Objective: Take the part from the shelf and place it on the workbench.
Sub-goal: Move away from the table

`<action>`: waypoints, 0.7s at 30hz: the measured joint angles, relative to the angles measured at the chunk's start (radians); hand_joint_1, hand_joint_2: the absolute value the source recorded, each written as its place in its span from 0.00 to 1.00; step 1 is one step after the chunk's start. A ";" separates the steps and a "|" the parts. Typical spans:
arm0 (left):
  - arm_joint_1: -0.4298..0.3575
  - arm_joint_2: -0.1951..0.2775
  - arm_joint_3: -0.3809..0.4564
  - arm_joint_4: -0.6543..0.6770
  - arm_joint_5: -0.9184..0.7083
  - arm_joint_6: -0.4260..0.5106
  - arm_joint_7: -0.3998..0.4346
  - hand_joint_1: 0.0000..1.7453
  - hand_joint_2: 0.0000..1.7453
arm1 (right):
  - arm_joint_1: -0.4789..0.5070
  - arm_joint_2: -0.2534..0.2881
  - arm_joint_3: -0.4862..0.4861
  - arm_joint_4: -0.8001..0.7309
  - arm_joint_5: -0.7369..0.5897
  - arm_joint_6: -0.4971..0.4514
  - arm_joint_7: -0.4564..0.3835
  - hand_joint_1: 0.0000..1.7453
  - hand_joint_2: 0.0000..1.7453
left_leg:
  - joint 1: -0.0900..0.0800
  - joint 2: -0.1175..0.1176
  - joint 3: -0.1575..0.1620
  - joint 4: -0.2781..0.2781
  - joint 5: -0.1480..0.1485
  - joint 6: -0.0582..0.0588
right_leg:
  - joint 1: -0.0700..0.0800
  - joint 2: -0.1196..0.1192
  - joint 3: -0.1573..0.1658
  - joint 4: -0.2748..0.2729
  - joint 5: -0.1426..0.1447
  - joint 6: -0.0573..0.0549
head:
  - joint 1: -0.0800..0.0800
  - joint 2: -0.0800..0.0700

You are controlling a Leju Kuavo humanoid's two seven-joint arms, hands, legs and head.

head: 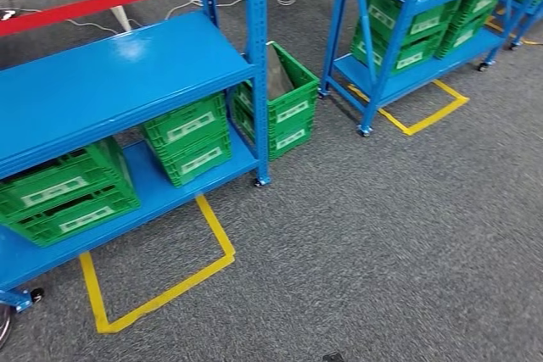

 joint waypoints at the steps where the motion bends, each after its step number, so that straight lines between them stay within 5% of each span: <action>1: 0.000 0.000 0.000 0.000 -0.002 0.000 0.000 0.00 0.00 | 0.000 0.000 0.000 0.000 0.000 0.000 0.000 0.00 0.00 | 0.000 -0.016 0.003 0.000 -0.001 -0.001 | 0.000 0.011 0.022 -0.064 0.046 -0.004 | 0.000 0.000; 3: -0.001 -0.002 -0.001 0.000 -0.005 0.001 0.000 0.00 0.00 | 0.000 0.000 0.000 0.000 0.000 0.000 0.000 0.00 0.00 | 0.001 -0.043 0.005 0.002 -0.004 -0.005 | -0.004 0.065 0.078 -0.194 0.107 -0.012 | -0.001 0.000; 5: 0.000 -0.003 -0.001 0.000 -0.002 0.012 -0.016 0.00 0.00 | 0.000 0.000 0.000 0.000 -0.001 -0.002 -0.002 0.00 0.00 | 0.008 -0.066 -0.004 0.003 -0.004 -0.017 | -0.005 0.102 0.104 -0.245 0.112 -0.015 | -0.001 0.000; 6: 0.002 -0.002 -0.001 0.000 -0.001 0.021 -0.028 0.00 0.00 | -0.001 -0.001 0.000 0.000 -0.002 -0.004 -0.004 0.00 0.00 | 0.011 -0.077 -0.008 0.003 -0.002 -0.024 | -0.003 0.098 0.109 -0.252 0.112 -0.016 | -0.001 0.000; 7: 0.004 -0.001 0.000 0.000 0.000 0.031 -0.041 0.00 0.00 | -0.001 0.000 0.000 0.000 -0.004 -0.006 -0.007 0.00 0.00 | 0.014 -0.084 -0.010 0.002 -0.002 -0.031 | -0.003 0.085 0.111 -0.256 0.112 -0.019 | -0.001 0.000; 9: 0.006 0.000 -0.001 0.000 -0.007 0.045 -0.051 0.00 0.00 | -0.002 0.001 0.000 0.000 -0.006 -0.011 -0.014 0.00 0.00 | 0.011 -0.048 -0.020 0.027 -0.020 -0.043 | -0.005 0.057 0.121 -0.268 0.114 -0.028 | -0.004 0.000; 11: 0.004 0.000 -0.001 0.000 -0.013 0.053 -0.051 0.00 0.00 | -0.001 0.002 0.000 0.000 -0.006 -0.015 -0.015 0.00 0.00 | 0.009 0.014 -0.064 0.122 -0.073 -0.053 | -0.005 0.022 0.130 -0.275 0.111 -0.037 | -0.007 0.000; 13: 0.000 0.003 -0.001 0.000 -0.012 0.055 -0.051 0.00 0.00 | 0.001 0.002 0.000 0.000 -0.006 -0.016 -0.011 0.00 0.00 | 0.009 0.034 -0.116 0.238 -0.119 -0.061 | -0.003 -0.014 0.135 -0.275 0.106 -0.041 | -0.008 0.000; 14: -0.001 0.004 0.000 0.000 -0.010 0.056 -0.051 0.00 0.00 | 0.002 0.002 0.000 0.000 -0.006 -0.016 -0.009 0.00 0.00 | 0.010 0.036 -0.123 0.259 -0.119 -0.063 | -0.002 -0.031 0.137 -0.274 0.103 -0.041 | -0.008 0.000; 16: 0.000 0.005 0.000 0.000 -0.008 0.056 -0.050 0.00 0.00 | 0.001 0.002 0.000 0.000 -0.004 -0.016 -0.003 0.00 0.00 | 0.010 0.048 -0.086 0.196 -0.066 -0.062 | -0.002 -0.058 0.144 -0.274 0.098 -0.039 | -0.008 0.000; 18: 0.004 0.005 0.000 0.000 -0.006 0.054 -0.048 0.00 0.00 | 0.000 0.002 0.000 0.000 0.000 -0.017 0.002 0.00 0.00 | 0.004 0.092 -0.022 0.066 -0.008 -0.055 | 0.002 -0.079 0.151 -0.273 0.092 -0.034 | -0.008 0.000; 20: 0.007 0.005 0.000 0.000 -0.002 0.052 -0.047 0.00 0.00 | -0.001 0.002 0.000 0.000 0.007 -0.017 0.004 0.00 0.00 | -0.005 0.129 0.005 0.000 0.003 -0.041 | 0.008 -0.098 0.152 -0.271 0.088 -0.025 | -0.007 0.000; 21: 0.009 0.004 0.000 0.000 0.001 0.051 -0.046 0.00 0.00 | -0.002 0.002 0.000 0.000 0.013 -0.016 0.006 0.00 0.00 | -0.008 0.129 0.003 -0.005 0.000 -0.035 | 0.010 -0.109 0.153 -0.270 0.087 -0.021 | -0.006 0.000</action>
